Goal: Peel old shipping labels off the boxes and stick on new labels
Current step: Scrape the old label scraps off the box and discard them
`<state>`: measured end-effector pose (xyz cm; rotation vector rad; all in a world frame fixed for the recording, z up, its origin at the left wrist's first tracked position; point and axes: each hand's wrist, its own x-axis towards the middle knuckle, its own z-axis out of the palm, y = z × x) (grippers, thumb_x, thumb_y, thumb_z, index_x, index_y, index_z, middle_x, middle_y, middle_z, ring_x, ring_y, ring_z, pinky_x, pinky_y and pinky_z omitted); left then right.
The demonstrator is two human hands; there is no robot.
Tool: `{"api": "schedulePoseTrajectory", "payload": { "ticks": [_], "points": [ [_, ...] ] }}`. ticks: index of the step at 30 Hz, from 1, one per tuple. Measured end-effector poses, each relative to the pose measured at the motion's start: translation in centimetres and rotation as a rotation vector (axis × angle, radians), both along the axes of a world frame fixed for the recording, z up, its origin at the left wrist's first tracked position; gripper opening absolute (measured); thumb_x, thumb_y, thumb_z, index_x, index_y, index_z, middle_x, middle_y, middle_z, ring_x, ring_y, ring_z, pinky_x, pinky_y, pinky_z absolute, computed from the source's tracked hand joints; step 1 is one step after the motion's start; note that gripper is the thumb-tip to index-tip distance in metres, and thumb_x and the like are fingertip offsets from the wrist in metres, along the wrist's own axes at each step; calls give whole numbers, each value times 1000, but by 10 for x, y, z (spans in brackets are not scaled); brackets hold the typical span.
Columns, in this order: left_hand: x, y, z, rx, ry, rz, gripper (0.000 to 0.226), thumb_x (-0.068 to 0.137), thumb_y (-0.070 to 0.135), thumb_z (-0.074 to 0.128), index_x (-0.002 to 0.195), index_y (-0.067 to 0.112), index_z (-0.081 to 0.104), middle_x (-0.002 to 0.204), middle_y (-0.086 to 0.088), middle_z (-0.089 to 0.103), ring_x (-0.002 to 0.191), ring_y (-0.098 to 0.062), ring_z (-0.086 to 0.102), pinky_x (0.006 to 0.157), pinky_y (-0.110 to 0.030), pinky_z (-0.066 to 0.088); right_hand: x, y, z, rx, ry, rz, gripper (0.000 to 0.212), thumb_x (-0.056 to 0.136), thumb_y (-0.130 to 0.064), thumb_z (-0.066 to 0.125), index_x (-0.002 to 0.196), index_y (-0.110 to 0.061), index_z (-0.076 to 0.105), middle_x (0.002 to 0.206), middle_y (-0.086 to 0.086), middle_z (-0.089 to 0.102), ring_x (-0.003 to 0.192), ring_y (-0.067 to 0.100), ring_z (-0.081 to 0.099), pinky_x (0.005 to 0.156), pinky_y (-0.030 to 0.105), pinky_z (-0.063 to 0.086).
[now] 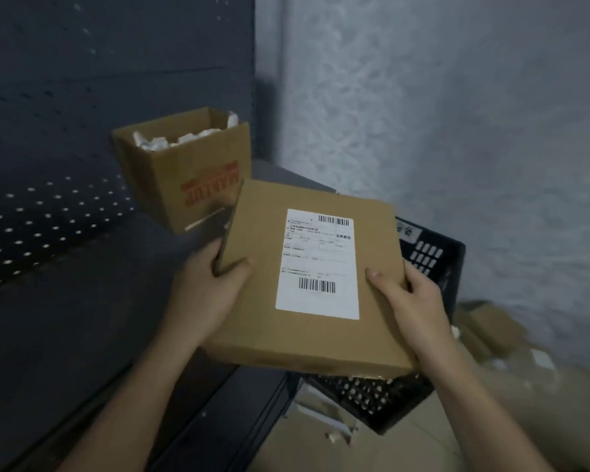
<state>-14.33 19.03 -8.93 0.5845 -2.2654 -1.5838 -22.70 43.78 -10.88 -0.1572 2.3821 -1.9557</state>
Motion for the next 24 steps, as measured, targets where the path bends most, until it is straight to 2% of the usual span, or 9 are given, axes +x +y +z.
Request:
{"api": "schedulePoseTrajectory", "payload": {
  "ticks": [4, 11, 14, 17, 19, 21, 24],
  "points": [
    [-76, 47, -16, -72, -42, -120, 17, 92, 34, 60, 108, 41, 62, 97, 22, 65, 88, -1, 61, 66, -22, 44, -38, 52, -20, 8, -12, -144, 22, 90, -35, 67, 112, -34, 65, 96, -13, 74, 78, 2, 69, 64, 24, 49],
    [-188, 106, -58, -94, -174, -267, 20, 91, 31, 58, 109, 31, 65, 100, 15, 68, 91, -8, 64, 70, -28, 48, -109, 109, -73, 45, -80, -288, 14, 92, -29, 65, 105, -31, 61, 93, -17, 67, 70, -13, 61, 52, 6, 41],
    [-221, 116, -82, -68, -212, -293, 14, 92, 31, 59, 105, 34, 64, 99, 16, 67, 90, -5, 62, 67, -27, 46, -139, 117, -100, 96, -120, -300, 20, 92, -33, 65, 110, -32, 58, 97, -16, 67, 78, -6, 63, 62, 16, 45],
    [-252, 118, -110, -48, -270, -316, 15, 92, 30, 61, 107, 35, 60, 100, 13, 65, 92, -6, 61, 70, -27, 46, -168, 117, -130, 173, -189, -312, 52, 89, -45, 65, 134, -22, 51, 115, -7, 66, 100, 10, 62, 83, 31, 52],
    [-270, 114, -130, -32, -322, -310, 19, 91, 28, 61, 110, 32, 60, 102, 9, 65, 93, -10, 62, 72, -30, 48, -183, 111, -147, 243, -251, -309, 72, 86, -55, 62, 143, -17, 42, 127, -1, 61, 113, 19, 58, 95, 41, 51],
    [-290, 108, -151, -14, -372, -290, 26, 90, 30, 62, 115, 29, 60, 104, 7, 65, 93, -13, 62, 76, -35, 50, -197, 101, -163, 277, -319, -312, 72, 87, -55, 61, 142, -14, 40, 130, 3, 58, 117, 24, 56, 98, 44, 49],
    [-313, 100, -181, -27, -439, -284, 36, 88, 32, 64, 122, 25, 57, 106, 4, 64, 92, -14, 61, 76, -35, 49, -212, 88, -182, 277, -401, -318, 53, 91, -43, 63, 132, -13, 45, 125, 5, 58, 108, 21, 56, 92, 38, 49]
  ]
}}
